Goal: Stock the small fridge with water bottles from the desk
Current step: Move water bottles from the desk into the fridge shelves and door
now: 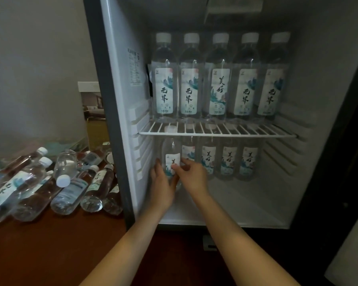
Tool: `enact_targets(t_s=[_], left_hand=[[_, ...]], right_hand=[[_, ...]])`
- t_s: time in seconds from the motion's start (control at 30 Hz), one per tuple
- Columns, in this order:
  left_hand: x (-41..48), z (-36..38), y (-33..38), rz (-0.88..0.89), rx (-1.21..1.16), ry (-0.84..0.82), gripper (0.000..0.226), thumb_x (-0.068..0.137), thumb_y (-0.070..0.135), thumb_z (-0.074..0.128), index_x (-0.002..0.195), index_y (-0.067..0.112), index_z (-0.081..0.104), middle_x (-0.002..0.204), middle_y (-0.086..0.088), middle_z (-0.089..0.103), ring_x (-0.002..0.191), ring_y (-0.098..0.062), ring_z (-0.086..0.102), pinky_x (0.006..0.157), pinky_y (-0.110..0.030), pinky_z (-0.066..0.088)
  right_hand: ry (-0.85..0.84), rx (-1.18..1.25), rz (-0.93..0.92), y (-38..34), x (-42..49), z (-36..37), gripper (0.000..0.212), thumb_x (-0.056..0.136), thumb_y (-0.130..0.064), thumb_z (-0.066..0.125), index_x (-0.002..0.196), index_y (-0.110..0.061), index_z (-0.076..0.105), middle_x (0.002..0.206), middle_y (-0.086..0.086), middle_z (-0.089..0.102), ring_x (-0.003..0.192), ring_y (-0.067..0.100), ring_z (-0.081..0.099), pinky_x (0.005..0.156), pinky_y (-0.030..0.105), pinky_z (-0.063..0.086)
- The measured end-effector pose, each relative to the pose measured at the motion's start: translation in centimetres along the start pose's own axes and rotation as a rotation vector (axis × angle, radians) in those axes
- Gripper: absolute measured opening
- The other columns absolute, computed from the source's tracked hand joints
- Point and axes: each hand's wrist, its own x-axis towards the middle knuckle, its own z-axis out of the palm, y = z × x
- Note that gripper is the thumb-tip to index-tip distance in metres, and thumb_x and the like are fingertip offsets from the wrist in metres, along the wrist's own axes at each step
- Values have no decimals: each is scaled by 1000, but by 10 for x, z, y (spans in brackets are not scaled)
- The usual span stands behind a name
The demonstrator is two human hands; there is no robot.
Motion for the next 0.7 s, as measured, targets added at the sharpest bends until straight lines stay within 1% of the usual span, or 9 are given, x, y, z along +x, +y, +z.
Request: enact_targets(t_s=[0.1,0.17,0.23,0.33,0.4,0.47,0.57,0.63,0.7], left_hand=[[3,4,5,-39,127,59,72,93,21,54,147,3,10,146,-19,22,128,-32,40,102,-33,36],[9,6,9,-62,156,83,75,93,22,52,147,1,5,146,-20,22,126,-34,41,103,-35,37],[12,9,12,-75,152,113,75,94,22,51,148,3,2,148,-19,21,129,-33,39,102,-35,36],[12,11,14,-23,91,179,68,93,19,52,147,7,13,143,-16,37,125,-29,45,94,-31,40],[11,10,15,-21,41,199,57,93,19,52,142,11,23,134,-12,49,115,-26,53,82,-25,40],[13,9,16,-50,30,183,50,94,22,49,138,13,26,130,-10,53,109,-25,55,79,-26,38],[17,7,19,-78,24,165,42,96,25,42,134,14,30,127,-10,54,107,-26,55,80,-29,39],[19,8,18,-81,63,149,41,96,26,43,133,14,30,126,-10,54,106,-27,56,79,-28,39],[21,8,18,-75,91,140,41,95,26,45,132,14,30,126,-10,54,106,-27,56,78,-28,38]], right_hand=[[32,-5,45,3,7,2,18,85,-20,65,97,-9,72,88,9,73,84,18,68,77,26,49],[56,-40,63,4,12,4,18,84,-21,66,86,-5,74,80,11,73,78,19,67,69,25,46],[71,-73,71,3,14,5,18,85,-21,65,85,-5,75,79,12,73,71,15,63,58,21,37],[66,-82,67,1,17,7,18,86,-18,64,88,-4,75,78,14,72,67,11,59,57,20,36],[46,-104,70,0,18,9,17,86,-15,62,84,-4,75,69,12,68,58,8,54,51,18,35],[23,-107,82,-1,19,10,18,85,-9,58,77,-3,73,60,6,60,52,5,46,46,15,31],[2,-116,106,-3,19,12,21,84,-4,54,66,-2,65,58,8,59,59,18,55,53,25,40],[-15,-98,125,-4,21,13,19,83,-4,52,75,4,68,72,18,67,74,28,64,67,34,50],[-23,-81,149,-6,22,14,20,83,-3,51,79,4,69,81,21,69,81,31,65,74,37,52]])
